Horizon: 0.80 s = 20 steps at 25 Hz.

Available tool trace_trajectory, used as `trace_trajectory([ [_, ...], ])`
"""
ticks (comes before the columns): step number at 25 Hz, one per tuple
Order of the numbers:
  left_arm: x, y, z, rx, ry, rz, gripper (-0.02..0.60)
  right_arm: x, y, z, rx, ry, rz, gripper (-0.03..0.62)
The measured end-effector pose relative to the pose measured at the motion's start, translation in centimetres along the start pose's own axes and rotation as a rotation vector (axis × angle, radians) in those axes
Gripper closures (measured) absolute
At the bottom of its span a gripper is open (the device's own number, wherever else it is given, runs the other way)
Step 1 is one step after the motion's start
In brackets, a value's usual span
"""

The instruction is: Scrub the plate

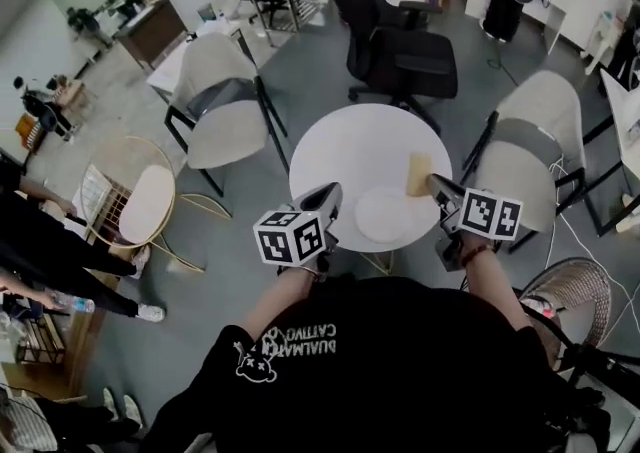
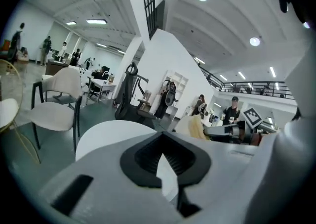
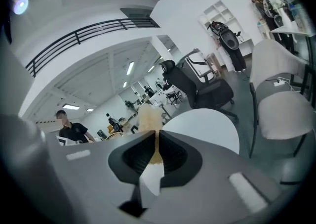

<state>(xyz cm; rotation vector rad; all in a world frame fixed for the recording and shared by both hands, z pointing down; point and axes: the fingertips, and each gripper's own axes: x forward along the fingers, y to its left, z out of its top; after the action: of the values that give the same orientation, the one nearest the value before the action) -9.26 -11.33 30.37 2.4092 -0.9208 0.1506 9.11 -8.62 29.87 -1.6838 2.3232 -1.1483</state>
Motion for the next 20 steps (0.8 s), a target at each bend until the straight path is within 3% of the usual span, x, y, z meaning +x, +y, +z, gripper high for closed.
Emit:
trace_trajectory([
  [5, -1.7, -6.6, 1.8, -0.035, -0.151, 0.015, 0.580, -6.2, 2.2, 3.6, -0.105, -0.040, 0.110, 0.563],
  [10, -3.2, -12.1, 1.7, -0.033, -0.240, 0.015, 0.580, -11.2, 3.0, 4.3, -0.227, -0.049, 0.163, 0.563],
  [15, -3.6, -16.8, 0.0, -0.014, -0.283, 0.014, 0.580, -13.7, 1.6, 3.3, -0.290, -0.025, 0.180, 0.563],
  [20, -3.4, -18.8, -2.5, -0.039, -0.277, 0.027, 0.580, -14.8, 0.2, 1.9, -0.311, 0.001, 0.199, 0.566],
])
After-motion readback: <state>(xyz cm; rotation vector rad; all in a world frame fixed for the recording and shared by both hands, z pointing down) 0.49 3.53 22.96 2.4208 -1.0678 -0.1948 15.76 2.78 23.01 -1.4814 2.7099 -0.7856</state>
